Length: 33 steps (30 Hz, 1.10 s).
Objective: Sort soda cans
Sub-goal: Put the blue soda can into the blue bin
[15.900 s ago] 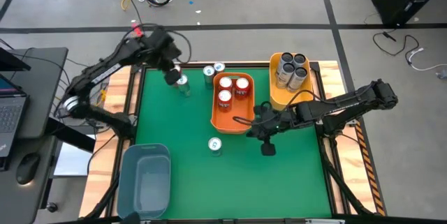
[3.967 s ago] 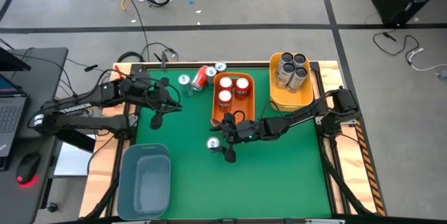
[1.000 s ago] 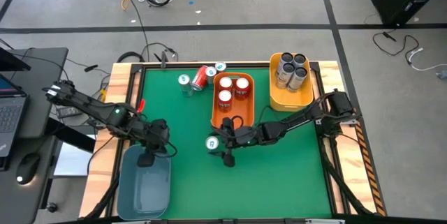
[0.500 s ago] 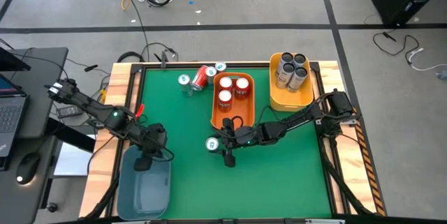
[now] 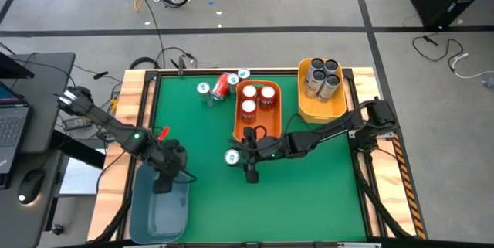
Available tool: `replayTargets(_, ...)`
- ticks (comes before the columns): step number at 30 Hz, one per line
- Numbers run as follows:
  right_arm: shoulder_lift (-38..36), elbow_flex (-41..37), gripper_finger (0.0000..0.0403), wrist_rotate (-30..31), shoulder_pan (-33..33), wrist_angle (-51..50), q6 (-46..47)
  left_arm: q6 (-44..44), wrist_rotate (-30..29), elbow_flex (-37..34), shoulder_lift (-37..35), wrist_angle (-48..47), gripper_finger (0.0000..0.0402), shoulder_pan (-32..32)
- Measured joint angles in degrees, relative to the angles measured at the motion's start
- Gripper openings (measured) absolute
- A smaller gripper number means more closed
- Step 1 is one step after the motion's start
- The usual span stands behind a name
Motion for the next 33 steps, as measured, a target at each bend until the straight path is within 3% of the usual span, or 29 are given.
replayTargets(8, -3.8, 7.1, 0.0227, 3.1, 0.0, -14.2, -3.2, 2.6, -12.1, 0.0, 6.0, -1.4, 0.0005, 0.2)
replayTargets(18, -10.4, 8.8, 0.0227, 6.7, 0.0, -20.8, -4.5, 8.0, -27.9, 0.0, 9.3, 3.2, 0.0005, 5.2)
replayTargets(33, -17.9, 8.8, 0.0228, 13.5, -0.2, -28.4, -4.5, 27.3, -38.6, 0.0, 9.1, 23.7, 0.0005, 19.5)
